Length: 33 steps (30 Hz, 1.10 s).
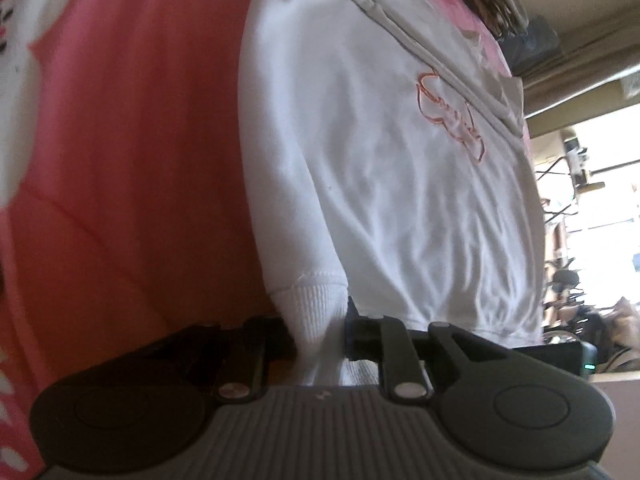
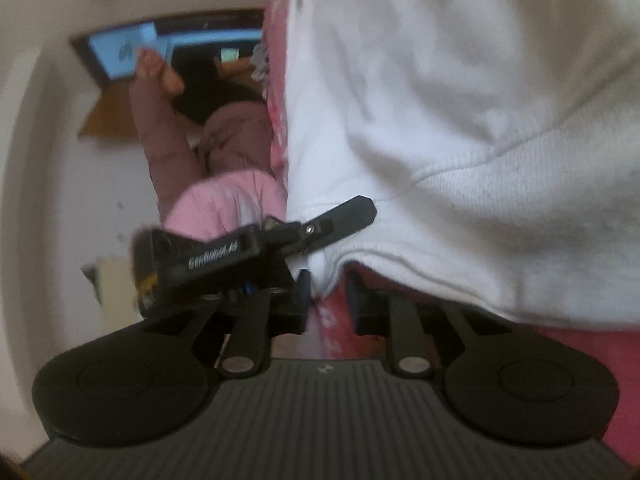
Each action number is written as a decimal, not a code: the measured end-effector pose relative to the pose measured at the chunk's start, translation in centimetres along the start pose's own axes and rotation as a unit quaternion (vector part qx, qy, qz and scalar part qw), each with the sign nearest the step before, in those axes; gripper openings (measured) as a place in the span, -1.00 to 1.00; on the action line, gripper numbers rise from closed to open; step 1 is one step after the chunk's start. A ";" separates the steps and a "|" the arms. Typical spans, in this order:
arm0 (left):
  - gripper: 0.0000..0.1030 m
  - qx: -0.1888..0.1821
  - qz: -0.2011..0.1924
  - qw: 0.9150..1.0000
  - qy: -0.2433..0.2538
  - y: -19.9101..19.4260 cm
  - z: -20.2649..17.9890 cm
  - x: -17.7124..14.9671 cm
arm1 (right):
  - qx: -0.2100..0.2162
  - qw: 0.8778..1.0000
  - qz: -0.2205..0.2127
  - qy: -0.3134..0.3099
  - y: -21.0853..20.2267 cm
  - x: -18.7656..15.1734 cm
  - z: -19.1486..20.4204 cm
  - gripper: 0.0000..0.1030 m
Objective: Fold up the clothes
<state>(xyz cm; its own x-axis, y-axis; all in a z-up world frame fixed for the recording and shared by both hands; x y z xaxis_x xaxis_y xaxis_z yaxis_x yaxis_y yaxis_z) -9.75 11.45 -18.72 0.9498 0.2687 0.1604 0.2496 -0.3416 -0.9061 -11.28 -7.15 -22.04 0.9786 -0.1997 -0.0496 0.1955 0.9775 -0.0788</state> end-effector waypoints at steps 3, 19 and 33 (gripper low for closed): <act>-0.67 0.026 -0.007 0.999 0.019 -0.2 -0.1 -0.4 | -0.010 0.999 -0.008 -0.050 -2.4 -0.4 1.5 -0.50; -0.69 0.102 -0.039 0.991 0.072 -0.7 -1.1 -1.7 | -0.286 0.892 -0.308 -0.165 -32.6 4.3 5.2 -0.35; -0.51 0.100 -0.017 0.991 0.084 -0.6 -1.1 -2.9 | -0.230 0.923 -0.306 -0.043 -32.7 1.5 -1.7 -0.29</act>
Point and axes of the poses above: each gripper's, at about its wrist camera, not at the fingertips, and y roughly the way its jaws point, z to its left, x to its top, the point moved 6 cm from there along y, roughly the way its jaws point, and after that the axes turned 9 degrees about x, right-handed, at the moved point
